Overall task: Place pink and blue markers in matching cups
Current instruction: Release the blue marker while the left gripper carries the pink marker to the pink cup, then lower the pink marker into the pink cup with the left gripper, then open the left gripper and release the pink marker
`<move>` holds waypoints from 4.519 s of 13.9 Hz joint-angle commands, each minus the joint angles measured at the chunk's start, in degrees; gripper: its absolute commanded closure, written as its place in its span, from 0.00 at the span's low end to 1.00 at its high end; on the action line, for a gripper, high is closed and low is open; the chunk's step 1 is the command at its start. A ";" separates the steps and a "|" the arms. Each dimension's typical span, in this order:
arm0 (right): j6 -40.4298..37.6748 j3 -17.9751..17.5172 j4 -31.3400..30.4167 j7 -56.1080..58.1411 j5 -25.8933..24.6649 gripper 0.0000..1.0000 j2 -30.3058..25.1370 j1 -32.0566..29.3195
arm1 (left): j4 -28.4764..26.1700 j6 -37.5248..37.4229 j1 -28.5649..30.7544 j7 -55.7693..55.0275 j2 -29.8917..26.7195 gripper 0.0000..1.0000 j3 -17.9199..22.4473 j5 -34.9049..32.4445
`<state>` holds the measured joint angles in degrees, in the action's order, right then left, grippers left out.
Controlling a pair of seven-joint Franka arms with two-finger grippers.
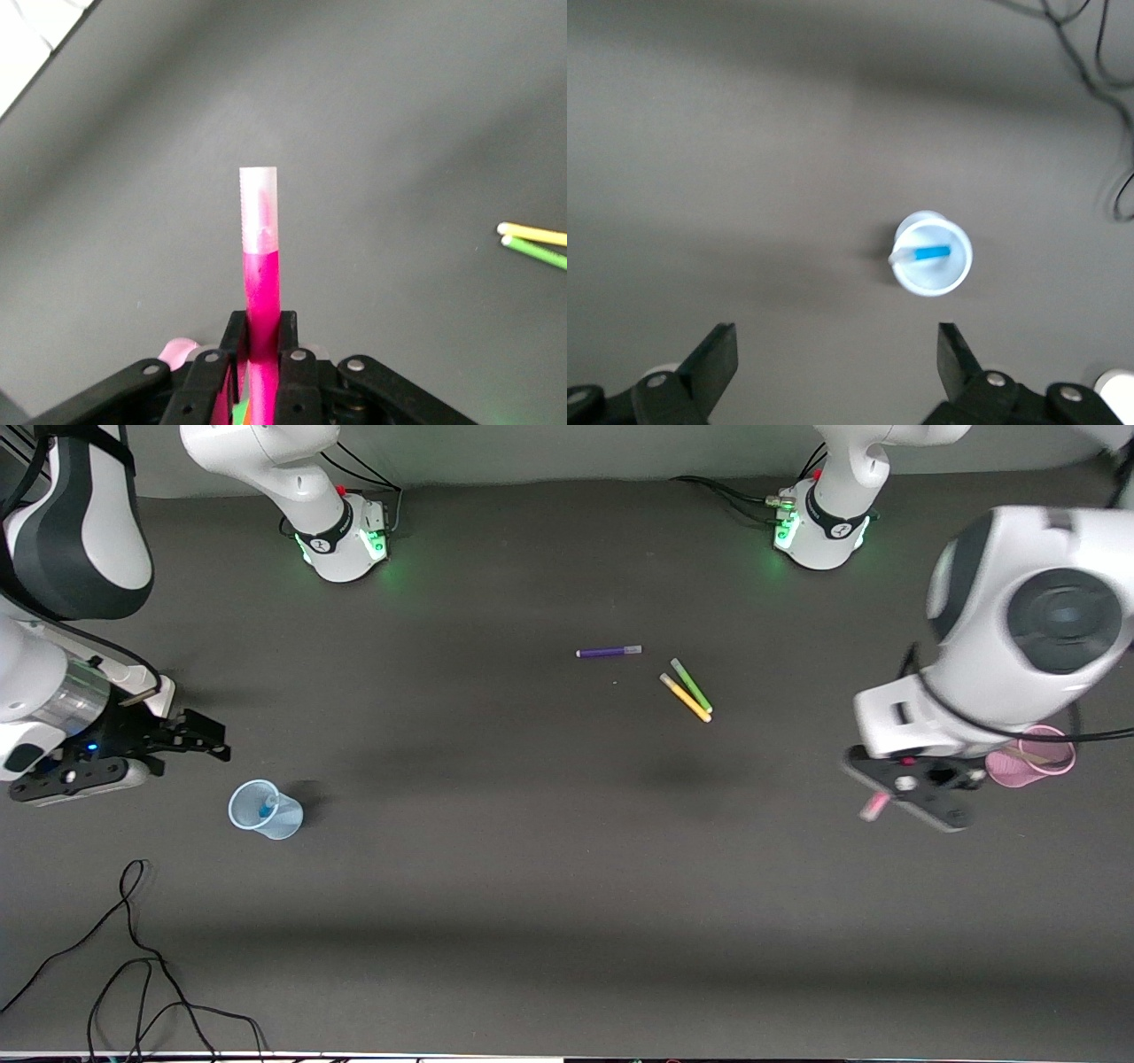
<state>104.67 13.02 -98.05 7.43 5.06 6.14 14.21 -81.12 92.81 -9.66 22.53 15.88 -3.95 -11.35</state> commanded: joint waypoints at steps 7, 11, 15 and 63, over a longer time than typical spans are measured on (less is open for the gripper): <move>-8.69 -1.24 0.14 -3.74 -3.46 0.00 -7.02 -1.56 | -1.75 -2.99 15.62 10.75 -2.78 1.00 -0.53 3.34; -6.23 -1.06 -0.30 -3.56 -4.09 0.00 -6.93 -2.52 | -5.35 2.81 21.77 27.79 -2.70 1.00 -0.53 7.82; -5.27 -0.89 -1.17 -3.03 -4.27 0.00 -6.32 -2.61 | -10.27 9.40 29.41 48.35 -2.61 1.00 -0.53 14.22; -2.27 -1.50 -4.34 -2.07 -3.83 0.00 -6.67 -3.58 | -17.75 4.05 52.66 97.49 4.89 0.01 -0.88 48.71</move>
<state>101.23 11.58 -101.39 5.04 1.74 0.21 10.83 -98.16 98.16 45.55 128.71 27.73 -5.21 38.28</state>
